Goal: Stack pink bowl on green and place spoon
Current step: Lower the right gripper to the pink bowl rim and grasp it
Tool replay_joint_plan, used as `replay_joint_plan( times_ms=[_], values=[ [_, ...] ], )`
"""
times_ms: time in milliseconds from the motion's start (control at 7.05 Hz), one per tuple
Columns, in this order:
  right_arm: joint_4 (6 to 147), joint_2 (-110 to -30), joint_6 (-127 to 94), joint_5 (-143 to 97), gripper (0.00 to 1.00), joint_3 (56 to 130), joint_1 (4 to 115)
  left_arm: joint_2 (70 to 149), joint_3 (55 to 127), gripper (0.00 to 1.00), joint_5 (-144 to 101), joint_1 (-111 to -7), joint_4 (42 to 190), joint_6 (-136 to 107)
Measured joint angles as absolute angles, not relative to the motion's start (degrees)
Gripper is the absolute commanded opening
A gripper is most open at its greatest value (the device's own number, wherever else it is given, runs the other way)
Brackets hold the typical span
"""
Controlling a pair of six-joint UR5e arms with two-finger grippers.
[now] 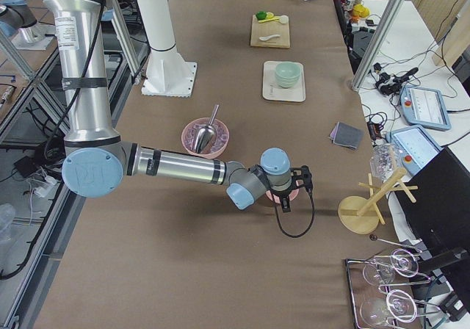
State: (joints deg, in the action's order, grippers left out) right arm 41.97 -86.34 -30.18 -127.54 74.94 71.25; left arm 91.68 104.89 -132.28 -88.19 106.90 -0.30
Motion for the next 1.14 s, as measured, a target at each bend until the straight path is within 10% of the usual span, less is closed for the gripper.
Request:
replay_joint_plan(
  times_ms=[426,1135],
  values=[
    [41.6,-87.5,-30.7,-127.1,0.05,74.6,70.6,91.7,104.9,0.98,-132.3,-88.1,107.2,-0.4],
    [41.4,-86.8,-30.8,-127.2,0.0,76.0,70.3,91.6,104.9,0.98,-132.3,-88.1,107.3,-0.4]
  ],
)
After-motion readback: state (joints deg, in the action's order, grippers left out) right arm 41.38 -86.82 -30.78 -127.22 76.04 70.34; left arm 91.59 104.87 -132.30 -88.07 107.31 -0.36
